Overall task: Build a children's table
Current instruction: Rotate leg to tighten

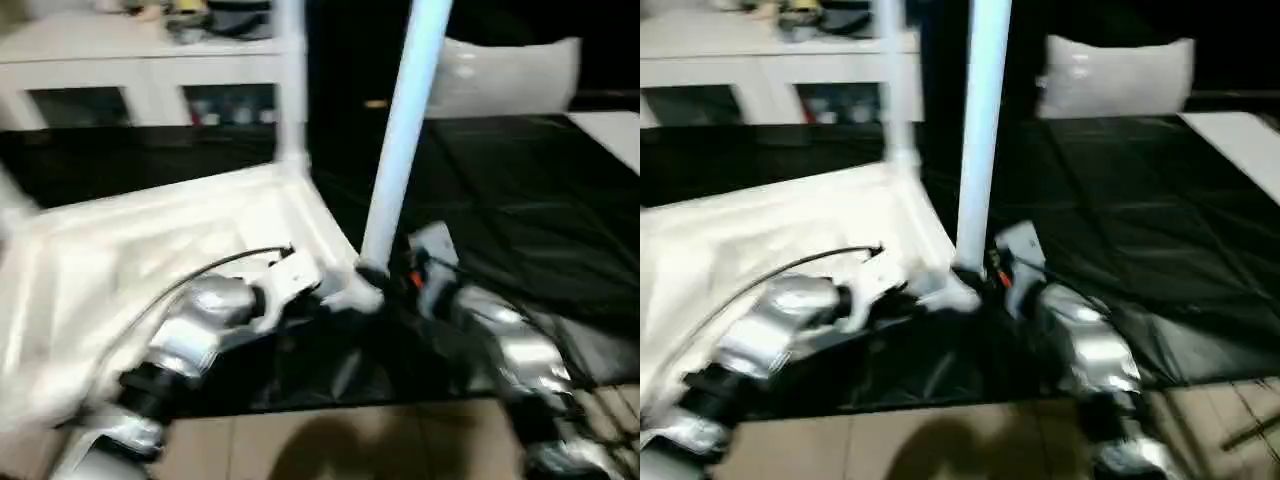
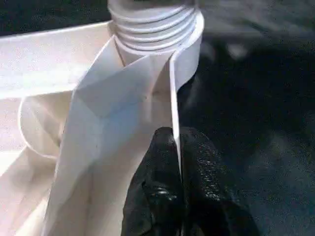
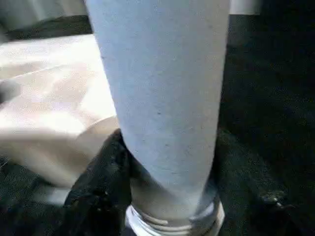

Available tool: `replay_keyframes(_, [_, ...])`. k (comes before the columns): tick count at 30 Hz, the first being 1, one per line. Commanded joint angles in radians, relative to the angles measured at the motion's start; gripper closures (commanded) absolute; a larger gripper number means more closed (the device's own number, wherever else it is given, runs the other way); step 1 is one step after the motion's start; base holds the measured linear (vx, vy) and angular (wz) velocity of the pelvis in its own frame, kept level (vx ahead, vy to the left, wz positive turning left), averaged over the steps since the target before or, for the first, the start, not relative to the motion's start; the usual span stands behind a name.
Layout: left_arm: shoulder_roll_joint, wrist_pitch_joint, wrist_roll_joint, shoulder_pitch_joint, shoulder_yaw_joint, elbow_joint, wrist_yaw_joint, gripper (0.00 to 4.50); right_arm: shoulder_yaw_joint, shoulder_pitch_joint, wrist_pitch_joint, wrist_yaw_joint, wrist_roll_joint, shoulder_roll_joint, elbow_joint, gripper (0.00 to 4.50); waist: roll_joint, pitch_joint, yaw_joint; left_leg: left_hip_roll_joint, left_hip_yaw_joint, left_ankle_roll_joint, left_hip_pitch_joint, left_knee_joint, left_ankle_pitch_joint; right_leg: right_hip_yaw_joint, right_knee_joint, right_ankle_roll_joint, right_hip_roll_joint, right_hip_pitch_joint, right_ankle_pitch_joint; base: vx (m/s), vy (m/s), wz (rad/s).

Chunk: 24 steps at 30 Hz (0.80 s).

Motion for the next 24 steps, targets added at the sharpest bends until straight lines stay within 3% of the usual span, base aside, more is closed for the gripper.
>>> replay_keyframes(1, [-0.095, -0.026, -0.017, -0.043, -0.065, -0.061, 0.031, 4.5, 0.023, -0.015, 0.042, -0.046, 0.04, 0.076, 0.105, 2.46, 0.006, -0.04, -0.002, 0.006, -0.012, 0.015, -0.003, -0.086, -0.459, 0.023, -0.105, -0.064, -0.061, 0.034, -0.531, 0.0, 0.0, 0.0])
replay_keyframes(2, [-0.108, -0.025, -0.009, -0.047, -0.067, -0.058, 0.048, 4.5, 0.017, -0.023, 0.032, -0.055, 0.039, 0.085, 0.118, 2.46, 0.004, -0.042, -0.003, 0.005, -0.01, 0.02, -0.003, -0.084, -0.445, 0.025, -0.105, -0.069, -0.062, 0.036, -0.52, 0.0, 0.0, 0.0])
replay_keyframes(3, [-0.112, -0.025, -0.007, -0.048, -0.068, -0.058, 0.053, 4.5, 0.015, -0.025, 0.027, -0.056, 0.038, 0.087, 0.121, 1.9, 0.002, -0.041, -0.001, 0.004, -0.006, 0.032, -0.007, -0.085, -0.423, 0.03, -0.103, -0.08, -0.062, 0.036, -0.501, 0.0, 0.0, 0.0])
replay_keyframes(4, [-0.113, -0.022, -0.002, -0.045, -0.068, -0.06, 0.056, 4.5, -0.001, -0.029, 0.022, -0.07, 0.041, 0.093, 0.124, 1.76, 0.001, -0.043, 0.0, 0.004, -0.004, 0.041, -0.01, -0.085, -0.4, 0.034, -0.1, -0.087, -0.063, 0.037, -0.486, 0.0, 0.0, 0.0])
replay_keyframes(5, [-0.1, -0.015, 0.006, -0.039, -0.067, -0.065, 0.057, 4.5, -0.026, -0.032, 0.013, -0.077, 0.049, 0.095, 0.123, 1.74, -0.002, -0.044, 0.002, 0.005, 0.0, 0.047, -0.011, -0.085, -0.381, 0.039, -0.097, -0.098, -0.064, 0.036, -0.465, 0.0, 0.0, 0.0])
replay_keyframes(9, [-0.069, -0.006, 0.02, -0.031, -0.053, -0.067, 0.063, 4.5, -0.026, -0.017, -0.012, -0.053, 0.036, 0.075, 0.111, 1.4, -0.004, -0.047, 0.016, 0.009, 0.007, 0.057, -0.011, -0.085, -0.315, 0.048, -0.084, -0.134, -0.062, 0.035, -0.395, 0.0, 0.0, 0.0])
replay_keyframes(14, [-0.022, -0.028, 0.029, -0.032, -0.023, -0.035, 0.063, 4.5, -0.006, 0.034, -0.056, 0.043, 0.042, 0.008, 0.059, 0.97, -0.003, -0.052, 0.039, 0.011, 0.015, 0.064, -0.014, -0.082, -0.239, 0.052, -0.079, -0.136, -0.064, 0.04, -0.354, 0.0, 0.0, 0.0])
replay_keyframes(18, [0.036, -0.1, 0.036, -0.033, -0.034, -0.012, 0.01, 4.5, 0.011, 0.093, -0.08, 0.197, 0.061, -0.073, -0.029, 0.64, -0.004, -0.065, 0.059, 0.013, 0.014, 0.096, -0.026, -0.074, -0.118, 0.055, -0.054, -0.171, -0.061, 0.055, -0.163, 0.0, 0.0, 0.0])
replay_keyframes(21, [0.071, -0.138, 0.029, -0.029, -0.043, -0.005, -0.041, 4.5, 0.016, 0.115, -0.087, 0.288, 0.078, -0.139, -0.073, 0.46, 0.002, -0.072, 0.06, 0.016, 0.014, 0.124, -0.031, -0.065, -0.051, 0.055, -0.037, -0.208, -0.059, 0.049, -0.047, 0.0, 0.0, 0.0])
replay_keyframes(24, [0.112, -0.188, 0.019, -0.026, -0.06, 0.006, -0.104, 4.5, 0.011, 0.113, -0.111, 0.355, 0.08, -0.213, -0.084, 0.21, 0.001, -0.066, 0.063, 0.017, 0.017, 0.124, -0.028, -0.067, -0.101, 0.053, -0.045, -0.219, -0.059, 0.048, -0.092, 0.0, 0.0, 0.0])
